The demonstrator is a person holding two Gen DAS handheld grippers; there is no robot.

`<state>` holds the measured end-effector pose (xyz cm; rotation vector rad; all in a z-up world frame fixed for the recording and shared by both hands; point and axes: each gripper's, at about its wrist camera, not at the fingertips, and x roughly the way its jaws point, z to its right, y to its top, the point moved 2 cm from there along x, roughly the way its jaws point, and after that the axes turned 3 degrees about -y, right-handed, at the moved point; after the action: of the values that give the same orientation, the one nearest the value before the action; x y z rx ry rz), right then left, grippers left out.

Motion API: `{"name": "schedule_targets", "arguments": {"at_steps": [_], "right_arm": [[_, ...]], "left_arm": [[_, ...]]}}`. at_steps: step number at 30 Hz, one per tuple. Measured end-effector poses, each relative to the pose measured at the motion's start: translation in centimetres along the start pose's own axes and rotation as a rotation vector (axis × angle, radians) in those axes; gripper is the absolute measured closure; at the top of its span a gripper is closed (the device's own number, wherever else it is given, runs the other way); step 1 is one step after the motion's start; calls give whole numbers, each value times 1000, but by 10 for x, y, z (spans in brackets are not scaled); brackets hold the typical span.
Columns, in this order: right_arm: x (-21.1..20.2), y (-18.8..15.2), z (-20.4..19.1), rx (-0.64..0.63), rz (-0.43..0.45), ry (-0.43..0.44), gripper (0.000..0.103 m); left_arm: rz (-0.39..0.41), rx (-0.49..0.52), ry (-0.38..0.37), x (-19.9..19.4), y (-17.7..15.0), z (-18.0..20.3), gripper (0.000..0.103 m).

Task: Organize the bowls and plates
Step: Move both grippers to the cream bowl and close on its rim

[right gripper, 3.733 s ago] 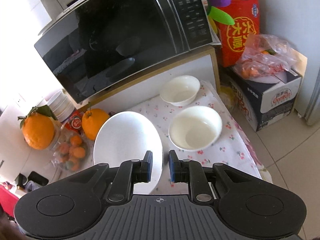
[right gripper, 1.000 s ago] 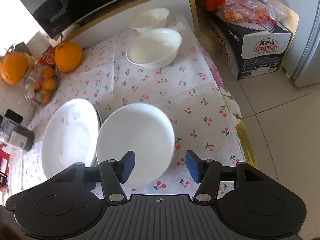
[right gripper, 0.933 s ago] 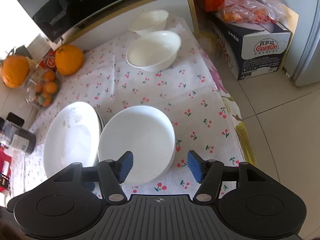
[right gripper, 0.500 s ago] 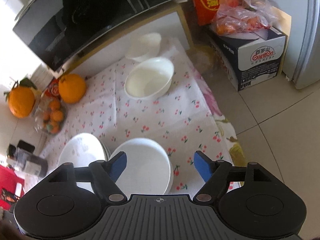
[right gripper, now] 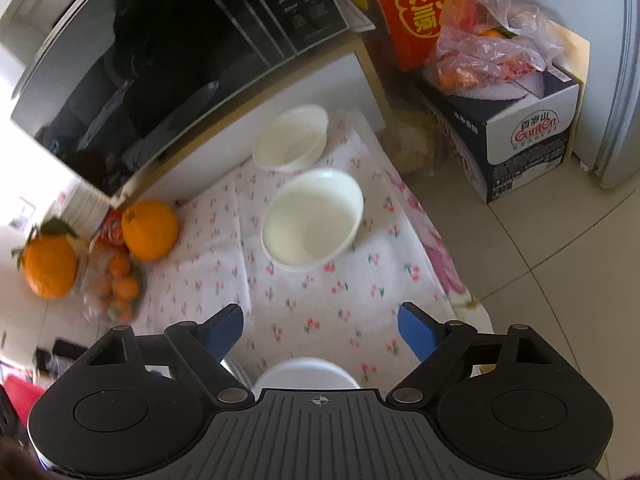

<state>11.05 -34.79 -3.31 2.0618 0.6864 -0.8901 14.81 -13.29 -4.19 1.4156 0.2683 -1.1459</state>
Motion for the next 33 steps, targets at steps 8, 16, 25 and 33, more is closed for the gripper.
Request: {"name": "schedule_targets", "arguments": {"at_steps": [8,16,25,33], "right_arm": [[39,19,25,109,43,43,16],[75,29,44,140,111,66,16],[98,31,49,145,137,50,17],[109,30,41,117,134,29,36]], "left_arm": [[77,-54,-15,34,28,-16,1],[106,-182,-79,76,41,-32,3],[91,-205,-81,99,45,-39,14],[64,-312,-116,106,44,-55,39]]}}
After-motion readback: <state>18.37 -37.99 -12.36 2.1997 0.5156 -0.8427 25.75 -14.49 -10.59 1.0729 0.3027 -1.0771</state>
